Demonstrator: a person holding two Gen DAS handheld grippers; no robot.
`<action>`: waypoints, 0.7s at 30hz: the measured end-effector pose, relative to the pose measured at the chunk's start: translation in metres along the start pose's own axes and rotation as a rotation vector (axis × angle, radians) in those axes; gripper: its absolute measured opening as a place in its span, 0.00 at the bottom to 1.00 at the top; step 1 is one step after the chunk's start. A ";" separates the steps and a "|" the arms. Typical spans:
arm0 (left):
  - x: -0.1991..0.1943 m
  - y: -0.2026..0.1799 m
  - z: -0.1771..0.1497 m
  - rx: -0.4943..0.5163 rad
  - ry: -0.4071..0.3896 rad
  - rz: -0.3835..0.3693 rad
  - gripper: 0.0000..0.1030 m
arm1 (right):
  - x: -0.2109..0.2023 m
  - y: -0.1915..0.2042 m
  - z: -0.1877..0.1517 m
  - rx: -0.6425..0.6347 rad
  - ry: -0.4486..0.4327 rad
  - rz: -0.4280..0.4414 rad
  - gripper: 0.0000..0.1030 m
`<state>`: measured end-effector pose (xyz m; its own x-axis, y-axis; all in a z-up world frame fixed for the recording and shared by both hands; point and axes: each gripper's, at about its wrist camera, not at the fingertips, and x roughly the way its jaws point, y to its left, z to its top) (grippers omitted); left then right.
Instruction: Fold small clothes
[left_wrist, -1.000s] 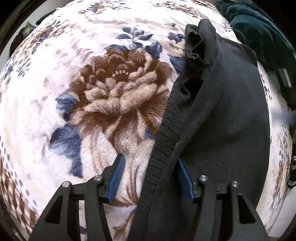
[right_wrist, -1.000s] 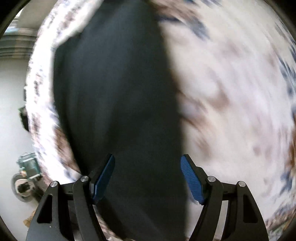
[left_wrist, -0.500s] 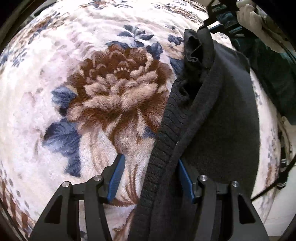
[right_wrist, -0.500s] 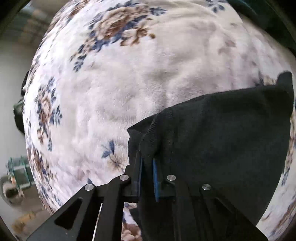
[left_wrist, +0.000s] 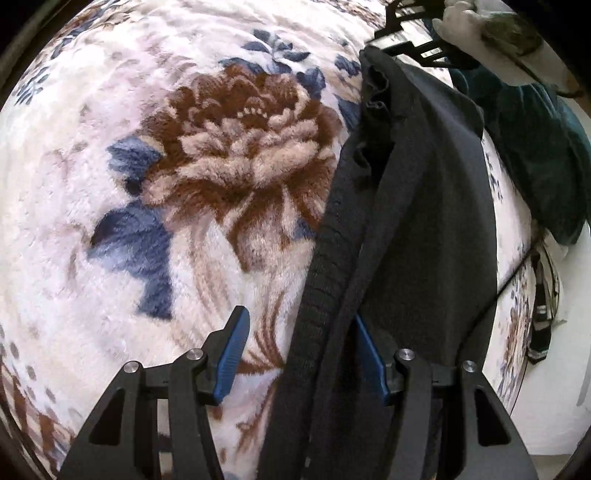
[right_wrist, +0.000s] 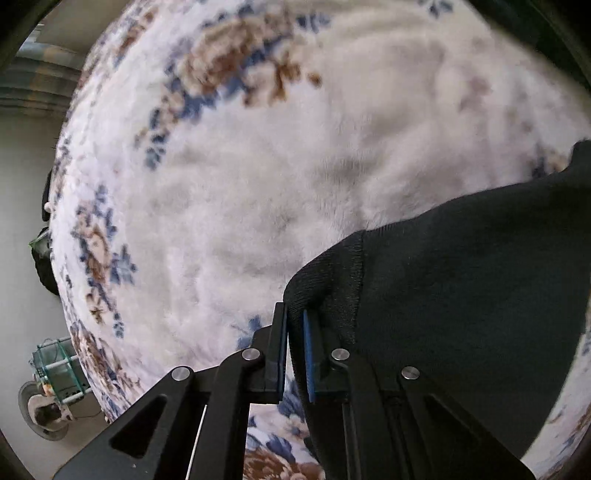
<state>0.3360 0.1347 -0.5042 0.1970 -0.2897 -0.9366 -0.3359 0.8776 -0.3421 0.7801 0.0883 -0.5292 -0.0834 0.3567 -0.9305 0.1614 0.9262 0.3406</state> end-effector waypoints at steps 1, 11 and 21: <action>-0.004 0.001 -0.001 -0.008 0.006 -0.013 0.52 | 0.003 -0.003 0.001 0.006 0.031 0.033 0.17; -0.065 0.028 -0.047 -0.118 0.021 -0.234 0.54 | -0.104 -0.087 -0.110 -0.303 -0.030 0.133 0.79; -0.048 -0.016 -0.110 -0.119 0.075 -0.035 0.54 | -0.079 -0.282 -0.282 -0.099 0.082 0.089 0.79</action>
<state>0.2311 0.0924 -0.4623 0.1423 -0.3509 -0.9255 -0.4376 0.8164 -0.3768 0.4637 -0.1669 -0.5137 -0.1538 0.4433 -0.8831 0.0740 0.8964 0.4371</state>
